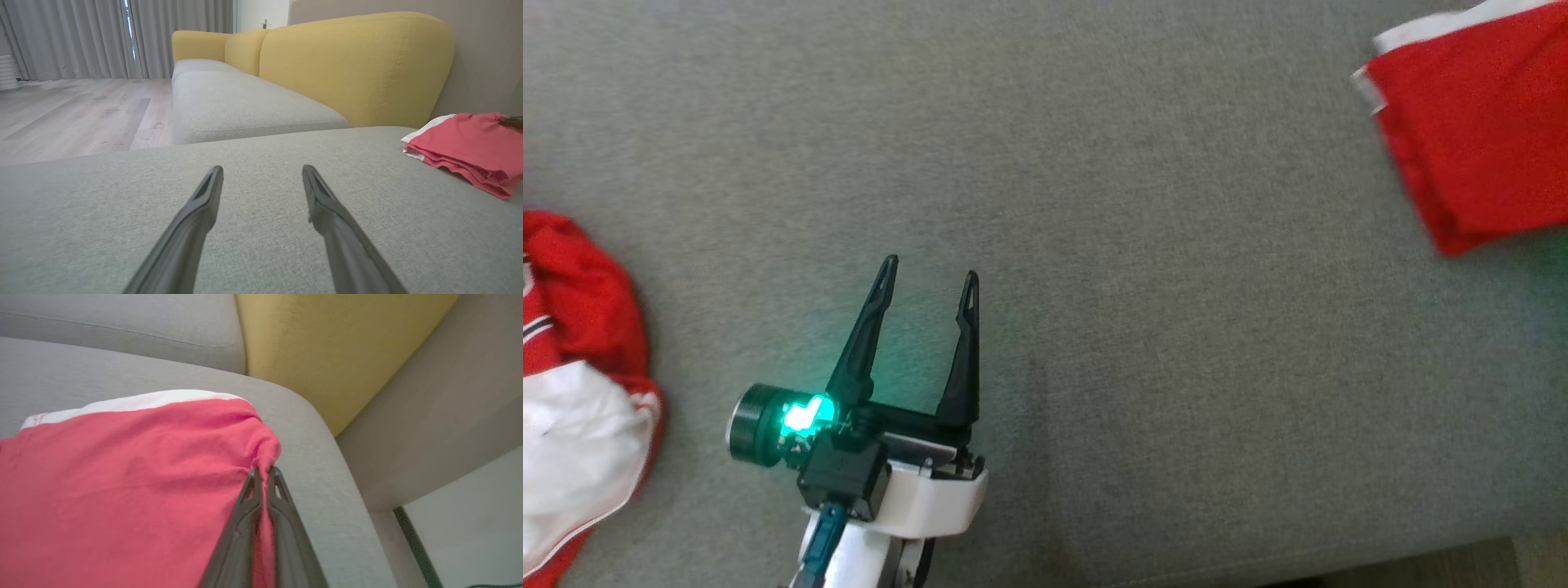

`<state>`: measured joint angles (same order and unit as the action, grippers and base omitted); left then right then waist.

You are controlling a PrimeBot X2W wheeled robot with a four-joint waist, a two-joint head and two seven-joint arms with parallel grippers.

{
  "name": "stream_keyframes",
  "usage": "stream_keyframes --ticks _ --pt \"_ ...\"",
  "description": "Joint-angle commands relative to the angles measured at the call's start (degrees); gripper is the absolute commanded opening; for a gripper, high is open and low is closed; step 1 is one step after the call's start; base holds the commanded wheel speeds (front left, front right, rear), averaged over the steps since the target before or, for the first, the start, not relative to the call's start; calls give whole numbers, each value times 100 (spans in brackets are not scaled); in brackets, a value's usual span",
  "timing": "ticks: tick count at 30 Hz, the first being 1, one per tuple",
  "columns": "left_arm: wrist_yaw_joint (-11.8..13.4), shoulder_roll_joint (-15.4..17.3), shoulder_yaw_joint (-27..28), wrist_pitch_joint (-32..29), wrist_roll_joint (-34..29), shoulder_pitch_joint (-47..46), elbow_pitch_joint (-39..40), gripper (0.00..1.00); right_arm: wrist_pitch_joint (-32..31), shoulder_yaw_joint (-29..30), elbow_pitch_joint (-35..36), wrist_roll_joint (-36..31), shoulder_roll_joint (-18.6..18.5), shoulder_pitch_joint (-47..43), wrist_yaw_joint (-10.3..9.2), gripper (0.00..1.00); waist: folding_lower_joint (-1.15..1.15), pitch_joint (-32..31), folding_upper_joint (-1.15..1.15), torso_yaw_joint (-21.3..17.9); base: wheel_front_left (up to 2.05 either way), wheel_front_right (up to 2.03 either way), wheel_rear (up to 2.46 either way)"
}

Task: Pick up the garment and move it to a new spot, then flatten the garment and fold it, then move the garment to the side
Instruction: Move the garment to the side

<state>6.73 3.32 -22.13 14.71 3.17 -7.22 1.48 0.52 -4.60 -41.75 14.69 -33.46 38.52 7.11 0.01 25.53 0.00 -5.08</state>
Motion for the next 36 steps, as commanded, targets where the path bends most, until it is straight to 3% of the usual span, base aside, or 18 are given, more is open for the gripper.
stream_keyframes --ticks 1,5,6,7,14,18,23,29,36 --pt "-15 18 170 29 -69 -87 200 100 52 35 101 -54 -272 50 37 0 -1 134 0 -108 0 0 0" --pt "-45 18 197 29 -76 -152 176 100 79 378 37 -305 -404 141 37 0 -1 168 0 -154 0 0 0" --pt "-48 18 205 29 -75 -152 164 100 130 495 35 -409 -390 170 37 29 -1 160 0 -170 0 0 0" --pt "-51 18 210 29 -74 -147 150 100 214 629 37 -534 -355 197 37 100 -1 142 0 -178 0 0 0" --pt "-54 6 245 29 2 -57 19 100 881 1330 150 -1708 376 13 37 100 -1 -292 0 -89 0 0 0" --pt "-7 -12 312 29 177 122 -57 100 1159 1199 336 -1882 1085 -381 37 100 -1 -777 0 27 0 0 0" --pt "81 -33 475 29 565 473 -220 100 1355 411 531 -1367 1831 -1140 37 100 -1 -1500 0 194 0 0 0" --pt "174 -42 619 29 921 856 -410 100 1441 -646 825 -312 2375 -2033 37 100 -1 -2259 0 408 0 0 0" --pt "214 -43 711 29 999 1132 -479 100 1446 -739 1882 207 2675 -3118 37 100 -1 -2774 0 677 0 0 0"
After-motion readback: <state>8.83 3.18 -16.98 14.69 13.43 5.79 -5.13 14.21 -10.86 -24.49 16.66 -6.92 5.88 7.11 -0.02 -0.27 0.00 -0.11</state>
